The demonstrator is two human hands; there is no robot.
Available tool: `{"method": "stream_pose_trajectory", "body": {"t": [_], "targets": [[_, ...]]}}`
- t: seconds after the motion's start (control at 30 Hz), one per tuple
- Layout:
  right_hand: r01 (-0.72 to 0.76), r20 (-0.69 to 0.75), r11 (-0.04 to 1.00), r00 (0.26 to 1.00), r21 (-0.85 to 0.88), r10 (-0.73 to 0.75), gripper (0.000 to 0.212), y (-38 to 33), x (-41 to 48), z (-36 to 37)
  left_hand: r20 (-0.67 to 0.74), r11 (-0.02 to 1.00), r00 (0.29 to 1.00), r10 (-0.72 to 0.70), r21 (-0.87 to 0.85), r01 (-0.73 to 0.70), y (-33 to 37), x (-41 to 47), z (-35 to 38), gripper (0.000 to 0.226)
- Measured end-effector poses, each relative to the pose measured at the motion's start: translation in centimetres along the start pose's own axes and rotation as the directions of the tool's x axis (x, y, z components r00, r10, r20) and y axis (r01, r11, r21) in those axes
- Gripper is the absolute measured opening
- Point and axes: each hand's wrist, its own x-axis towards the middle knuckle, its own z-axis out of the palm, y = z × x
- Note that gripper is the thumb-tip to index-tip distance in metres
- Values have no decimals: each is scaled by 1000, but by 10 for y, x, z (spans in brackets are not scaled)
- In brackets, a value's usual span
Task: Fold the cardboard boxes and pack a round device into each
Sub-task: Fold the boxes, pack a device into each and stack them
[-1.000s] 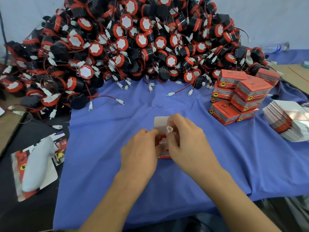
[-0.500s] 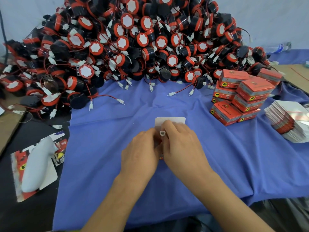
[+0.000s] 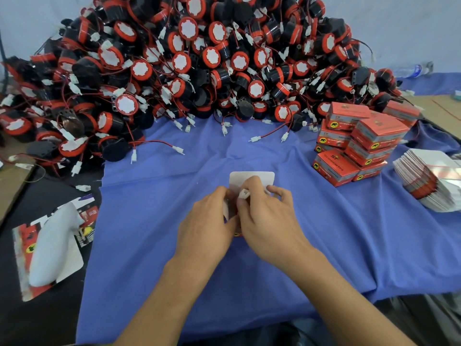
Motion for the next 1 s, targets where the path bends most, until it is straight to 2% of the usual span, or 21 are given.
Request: {"method": "stream_pose_trajectory", "body": {"t": [0.27, 0.5, 0.6, 0.77, 0.87, 1.0], "targets": [[-40, 39, 997, 999, 61, 37, 8, 3, 0, -2, 12, 999, 1000, 28, 33, -29, -1, 0, -5, 11], [-2, -70, 995, 998, 104, 9, 20, 4, -6, 1, -5, 994, 998, 64, 87, -63, 0, -2, -5, 4], [-20, -49, 991, 998, 131, 27, 18, 8, -4, -2, 66, 995, 994, 90, 47, -93, -4, 0, -9, 5], [0, 29, 993, 1000, 116, -3, 26, 10, -2, -9, 313, 986, 936, 160, -6, -167, -12, 6, -29, 12], [11, 44, 984, 999, 179, -19, 17, 12, -4, -13, 344, 987, 926, 157, -39, -153, -14, 9, -35, 5], [52, 69, 974, 995, 223, -69, 10, 9, -7, -18, 324, 988, 934, 148, -15, -151, -10, 6, -33, 19]]}}
